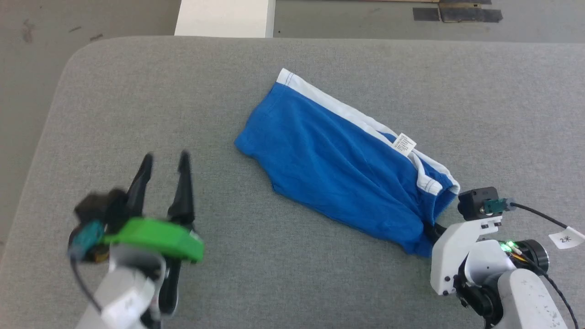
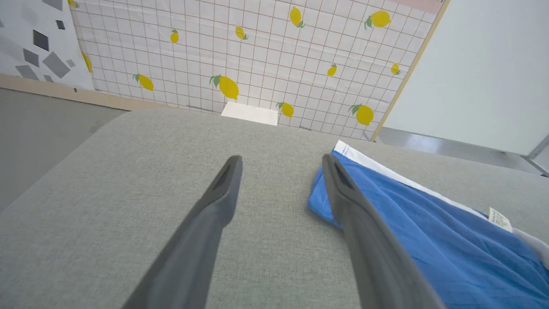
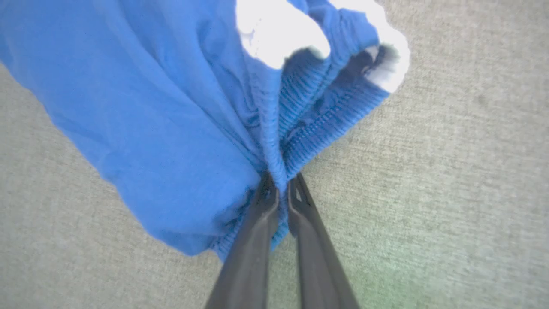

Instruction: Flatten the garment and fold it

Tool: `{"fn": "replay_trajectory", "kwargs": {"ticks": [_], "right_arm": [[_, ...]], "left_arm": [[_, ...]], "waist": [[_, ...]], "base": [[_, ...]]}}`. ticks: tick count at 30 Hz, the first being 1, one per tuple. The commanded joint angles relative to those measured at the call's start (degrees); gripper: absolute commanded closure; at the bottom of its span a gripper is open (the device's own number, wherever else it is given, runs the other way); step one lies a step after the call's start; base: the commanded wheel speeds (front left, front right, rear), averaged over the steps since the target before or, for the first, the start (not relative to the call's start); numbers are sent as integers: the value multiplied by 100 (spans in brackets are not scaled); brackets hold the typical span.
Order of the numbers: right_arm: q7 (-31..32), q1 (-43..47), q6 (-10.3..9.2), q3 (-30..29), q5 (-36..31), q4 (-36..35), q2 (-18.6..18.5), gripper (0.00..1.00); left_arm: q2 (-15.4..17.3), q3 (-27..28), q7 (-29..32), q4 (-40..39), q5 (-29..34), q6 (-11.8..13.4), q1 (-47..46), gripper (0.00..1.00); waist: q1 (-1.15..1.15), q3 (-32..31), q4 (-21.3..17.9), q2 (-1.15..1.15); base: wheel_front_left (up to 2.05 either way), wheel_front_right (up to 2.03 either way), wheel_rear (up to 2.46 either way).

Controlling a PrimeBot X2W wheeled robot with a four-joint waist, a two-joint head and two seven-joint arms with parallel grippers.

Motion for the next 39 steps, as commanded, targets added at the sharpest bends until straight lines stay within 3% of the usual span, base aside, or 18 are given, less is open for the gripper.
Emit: {"fn": "replay_trajectory", "kwargs": {"ticks": [1,8,13,18,25,26,28,39], "right_arm": [[26,-26,-8,0,73,-17,26,100],[95,-118,-8,151,189,-320,26,100],[129,-190,-8,265,217,-434,26,100],[138,-230,-8,301,227,-501,26,100],[102,-261,-8,281,228,-491,26,100],[102,-264,-8,273,221,-488,26,100],[101,-271,-8,257,209,-480,26,100],[112,-265,-8,214,196,-422,26,100]], "left_arm": [[-26,-74,225,131,-115,-100,-371,0],[34,-541,1916,1533,-310,-476,-2035,0],[48,-895,3337,2574,-291,-490,-3060,0],[28,-1159,4196,3138,-306,-681,-3689,0],[-82,-1400,4758,3473,-410,-876,-3821,1],[-104,-1418,4767,3497,-434,-912,-3810,53],[-155,-1451,4761,3538,-497,-1010,-3774,100],[-317,-1249,4071,3650,-894,-1291,-3695,100]], "waist": [[0,78,5,0],[0,399,-184,0],[0,665,-369,0],[0,906,-487,0],[0,1032,-528,0],[0,1040,-523,0],[0,1041,-508,0],[0,824,-396,0]], "base": [[0,0,0],[0,0,0],[0,0,0],[0,0,0],[0,0,0],[0,0,0],[0,0,0],[0,0,0]]}}
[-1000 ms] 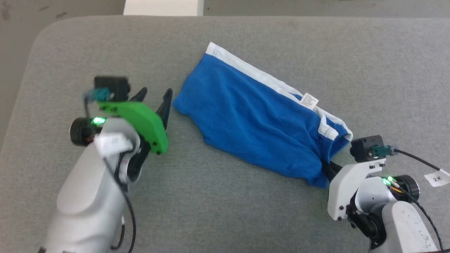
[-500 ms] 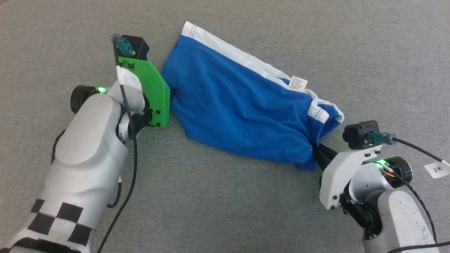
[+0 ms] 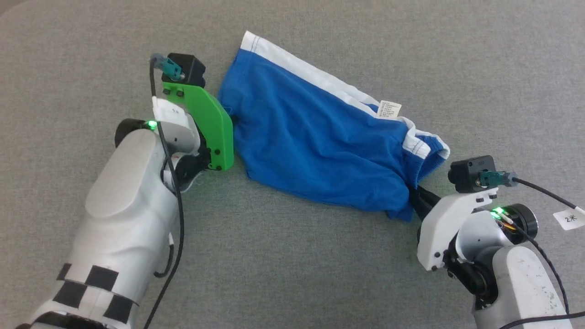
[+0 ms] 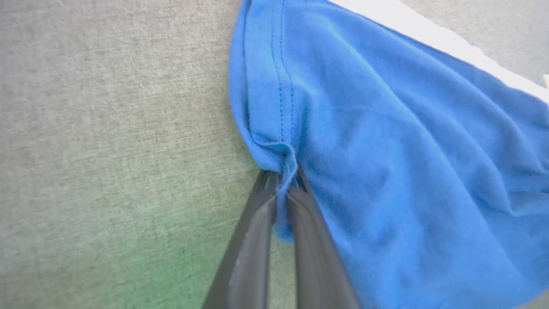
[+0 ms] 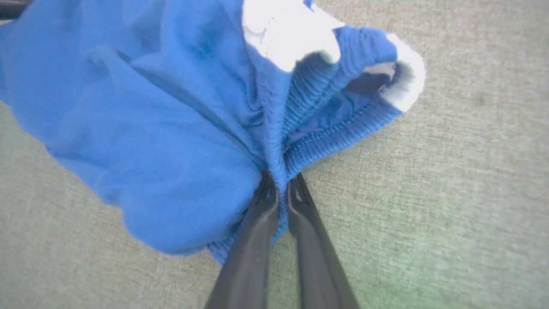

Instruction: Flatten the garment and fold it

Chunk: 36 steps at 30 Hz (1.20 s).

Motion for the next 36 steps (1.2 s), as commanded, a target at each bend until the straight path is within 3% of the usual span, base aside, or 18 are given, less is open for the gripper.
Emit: {"fn": "replay_trajectory", "kwargs": {"ticks": [1,10,14,22,36], "right_arm": [[88,73,-61,-38,-32,219,-51,100],[387,128,-61,-171,112,100,-54,100],[666,221,-61,-190,214,-36,-221,100],[1200,594,-61,-256,687,-326,-646,100],[1988,936,-61,-442,1311,-586,-804,100]], "left_arm": [[-90,31,-110,46,-83,-48,161,100],[-180,584,-794,-245,-656,-60,594,100],[-167,727,-946,-591,-825,-3,1034,100],[-197,984,-1238,-1694,-1132,312,2366,100],[-446,1112,-1405,-3128,-1523,971,4476,100]], "waist": [[0,-125,56,0],[0,-632,274,0],[0,-875,431,0],[0,-1243,781,0],[0,-1467,959,0]], "base": [[0,0,0],[0,0,0],[0,0,0],[0,0,0],[0,0,0]]}}
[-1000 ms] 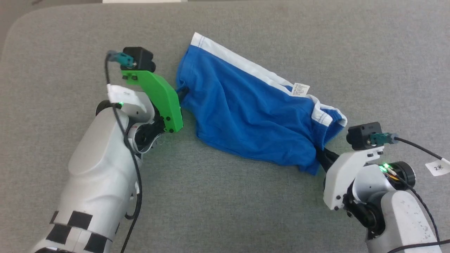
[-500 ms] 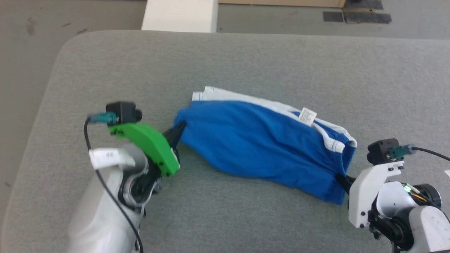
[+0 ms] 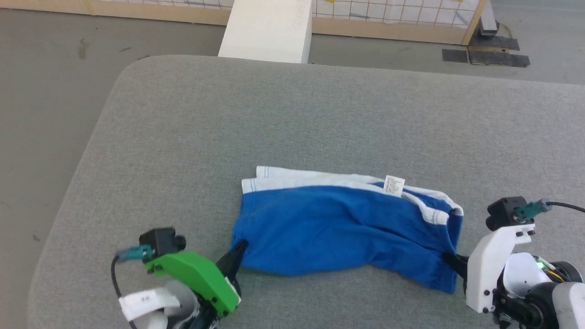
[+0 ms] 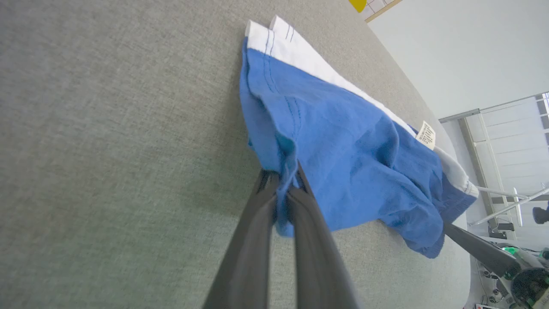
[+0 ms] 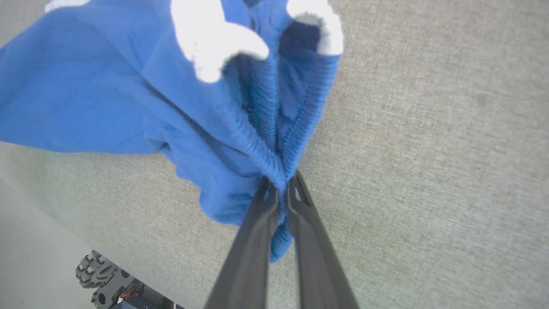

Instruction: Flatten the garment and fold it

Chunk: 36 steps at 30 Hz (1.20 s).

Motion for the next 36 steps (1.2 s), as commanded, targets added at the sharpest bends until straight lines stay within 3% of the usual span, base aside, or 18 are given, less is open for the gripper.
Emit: {"fn": "replay_trajectory", "kwargs": {"ticks": [1,7,14,15,16,17,18,19,20,29,36], "right_arm": [[77,83,-9,-55,45,-37,-37,100],[291,151,-9,-351,5,33,-107,100],[479,223,-9,-364,-118,335,-139,100],[465,237,-9,-345,-123,364,-135,100],[399,245,-9,-296,-147,375,-149,100],[324,249,-9,-243,-150,379,-164,100],[233,256,-9,-224,-131,396,-144,65],[156,258,-9,-192,-121,396,-139,14],[54,262,-9,-150,-103,388,-131,0],[-470,370,-9,7,-87,-144,-180,0],[-1051,367,-9,4,-540,-524,-92,0]], "left_arm": [[1,61,-45,-82,-38,71,147,100],[157,102,-8,-49,71,276,382,100],[200,-28,198,364,73,297,357,100],[192,-36,216,417,53,283,343,90],[177,-41,241,467,17,258,326,2],[184,-49,251,505,18,250,308,0],[188,-44,251,536,16,244,283,0],[181,-22,227,539,7,246,262,0],[197,-12,203,529,27,251,240,0],[525,320,-259,-108,343,394,132,0],[772,587,-2065,-530,1394,226,56,0]], "waist": [[0,-22,22,0],[0,-41,84,0],[0,-48,73,0],[0,-49,70,0],[0,-49,68,0],[0,-48,63,0],[0,-47,52,0],[0,-51,43,0],[0,-59,32,0],[0,-127,-25,0],[0,-125,-55,0]], "base": [[0,0,0],[0,0,0],[0,0,0],[0,0,0],[0,0,0],[0,0,0],[0,0,0],[0,0,0],[0,0,0],[0,0,0],[0,0,0]]}}
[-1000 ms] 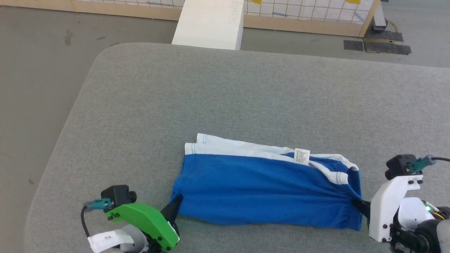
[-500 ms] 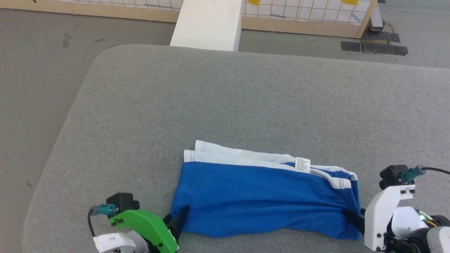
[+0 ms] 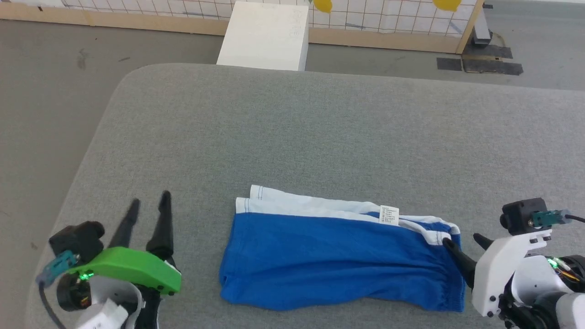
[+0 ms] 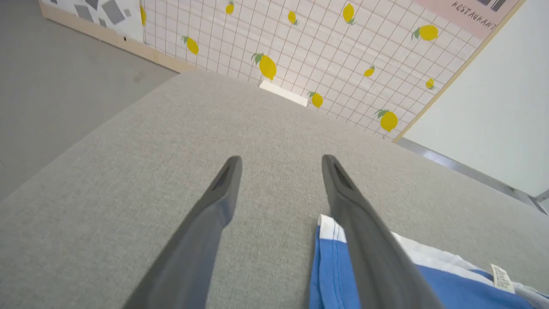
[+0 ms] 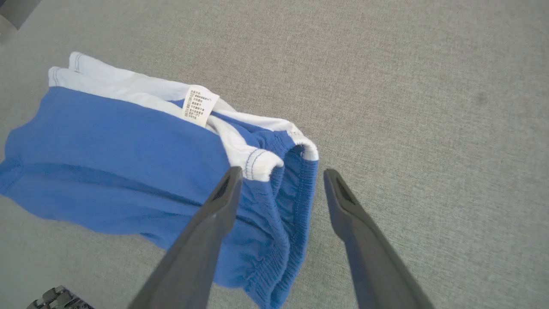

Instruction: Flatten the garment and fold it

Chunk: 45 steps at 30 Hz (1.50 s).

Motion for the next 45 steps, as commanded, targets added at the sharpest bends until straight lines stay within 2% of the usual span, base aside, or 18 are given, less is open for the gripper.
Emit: {"fn": "replay_trajectory", "kwargs": {"ticks": [1,4,7,13,19,20,21,22,27,32,40,45], "right_arm": [[-66,45,-9,36,-140,39,29,0],[-102,29,-9,75,-350,236,41,0],[-149,-52,-9,76,-535,497,100,0],[-374,-374,-9,63,-813,1130,300,0],[-347,-640,-9,195,-911,1639,372,0],[-315,-667,-9,209,-906,1693,372,31],[-289,-700,-9,221,-893,1745,369,81],[-283,-723,-9,229,-884,1774,363,100],[-273,-821,-9,177,-714,1797,331,100],[-160,-864,-9,-77,-511,1683,160,100],[134,-852,-9,-1074,-629,1763,-505,100],[151,-949,-9,-1577,-831,2105,-694,100]], "left_arm": [[6,48,-433,6,266,-19,-60,0],[20,24,-1131,59,725,-66,-53,0],[-42,44,-1358,18,1123,-110,-64,0],[-399,391,-1400,-601,2125,-273,-56,0],[-818,702,-1401,-761,2510,-586,97,0],[-864,741,-1401,-774,2560,-635,102,0],[-936,786,-1401,-765,2574,-694,121,0],[-964,811,-1402,-762,2627,-746,127,0],[-1132,973,-1402,-735,2781,-957,154,0],[-1230,1101,-1402,-724,2895,-1057,163,0],[-1309,1171,-1402,-660,3001,-1184,142,0],[-1331,1182,-1402,-594,3036,-1236,128,0]], "waist": [[0,15,-5,0],[0,59,1,0],[0,127,18,0],[0,285,67,0],[0,358,72,0],[0,366,71,0],[0,373,70,0],[0,379,68,0],[0,384,28,0],[0,361,-21,0],[0,325,-99,0],[0,320,-159,0]], "base": [[0,0,0],[0,0,0],[0,0,0],[0,0,0],[0,0,0],[0,0,0],[0,0,0],[0,0,0],[0,0,0],[0,0,0],[0,0,0],[0,0,0]]}}
